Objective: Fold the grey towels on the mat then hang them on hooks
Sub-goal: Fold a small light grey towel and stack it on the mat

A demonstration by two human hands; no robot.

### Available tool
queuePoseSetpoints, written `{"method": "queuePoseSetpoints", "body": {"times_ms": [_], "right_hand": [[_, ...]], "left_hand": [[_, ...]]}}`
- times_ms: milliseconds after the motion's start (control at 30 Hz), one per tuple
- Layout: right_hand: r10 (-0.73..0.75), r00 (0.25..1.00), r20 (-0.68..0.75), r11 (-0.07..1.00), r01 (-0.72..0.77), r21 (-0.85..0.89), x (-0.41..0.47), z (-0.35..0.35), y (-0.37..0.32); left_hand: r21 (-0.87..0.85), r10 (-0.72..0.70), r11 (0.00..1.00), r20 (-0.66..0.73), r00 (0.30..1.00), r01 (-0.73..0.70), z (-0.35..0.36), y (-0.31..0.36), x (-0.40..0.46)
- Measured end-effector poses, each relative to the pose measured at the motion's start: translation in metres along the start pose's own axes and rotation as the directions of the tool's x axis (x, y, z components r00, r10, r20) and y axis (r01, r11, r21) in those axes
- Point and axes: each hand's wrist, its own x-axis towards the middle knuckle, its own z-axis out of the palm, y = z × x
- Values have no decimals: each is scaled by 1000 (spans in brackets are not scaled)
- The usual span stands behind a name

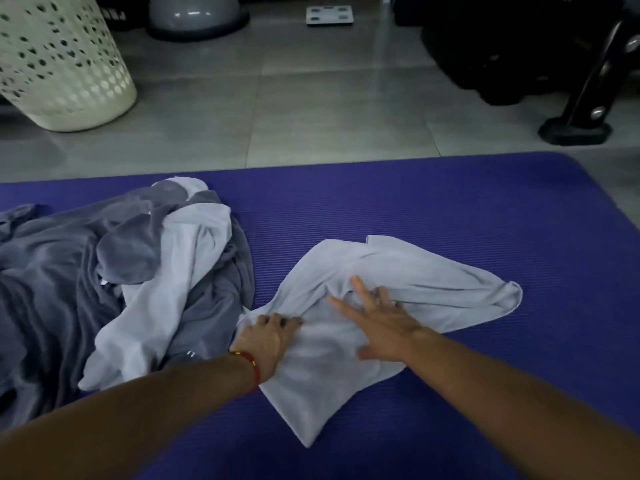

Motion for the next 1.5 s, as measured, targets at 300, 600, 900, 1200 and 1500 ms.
{"method": "queuePoseSetpoints", "body": {"times_ms": [300, 600, 900, 1200, 1500], "right_hand": [[174, 962, -210, 979, -193, -72, -18, -30, 92], [52, 917, -395, 995, -82, -59, -24, -42, 5], [-117, 940, -321, 951, 199, 236, 69, -38, -178], [-290, 863, -414, 833, 440, 334, 108, -40, -283], [-315, 900, -301, 908, 379, 182, 98, -23, -255]], "left_hand": [[171, 78, 985, -301, 951, -27, -23, -35, -5], [538, -181, 815, -118, 976, 216, -28, -135, -4], [491, -289, 798, -195, 937, 348, -31, -255, -58], [387, -625, 594, -329, 708, 705, -53, -369, -158], [-341, -715, 680, -112, 690, 649, -32, -358, -170]]}}
